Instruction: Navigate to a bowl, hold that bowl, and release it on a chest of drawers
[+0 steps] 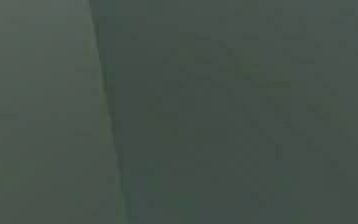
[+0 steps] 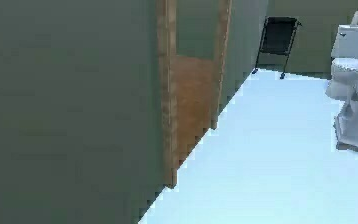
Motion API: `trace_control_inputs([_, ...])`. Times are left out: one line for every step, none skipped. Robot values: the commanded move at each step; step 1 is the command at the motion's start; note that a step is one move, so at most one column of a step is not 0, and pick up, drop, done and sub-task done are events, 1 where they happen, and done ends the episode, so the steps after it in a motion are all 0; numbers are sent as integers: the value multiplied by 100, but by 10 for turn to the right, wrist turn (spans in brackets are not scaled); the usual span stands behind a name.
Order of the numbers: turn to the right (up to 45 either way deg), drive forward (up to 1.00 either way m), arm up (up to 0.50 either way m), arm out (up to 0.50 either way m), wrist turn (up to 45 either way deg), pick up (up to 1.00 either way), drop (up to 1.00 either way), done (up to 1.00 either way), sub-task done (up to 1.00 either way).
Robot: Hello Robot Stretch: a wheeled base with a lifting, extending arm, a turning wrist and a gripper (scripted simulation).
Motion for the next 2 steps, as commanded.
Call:
trace_control_inputs([450,0,0,0,0,0,0,0,0])
trace_control_inputs([450,0,0,0,0,0,0,0,0])
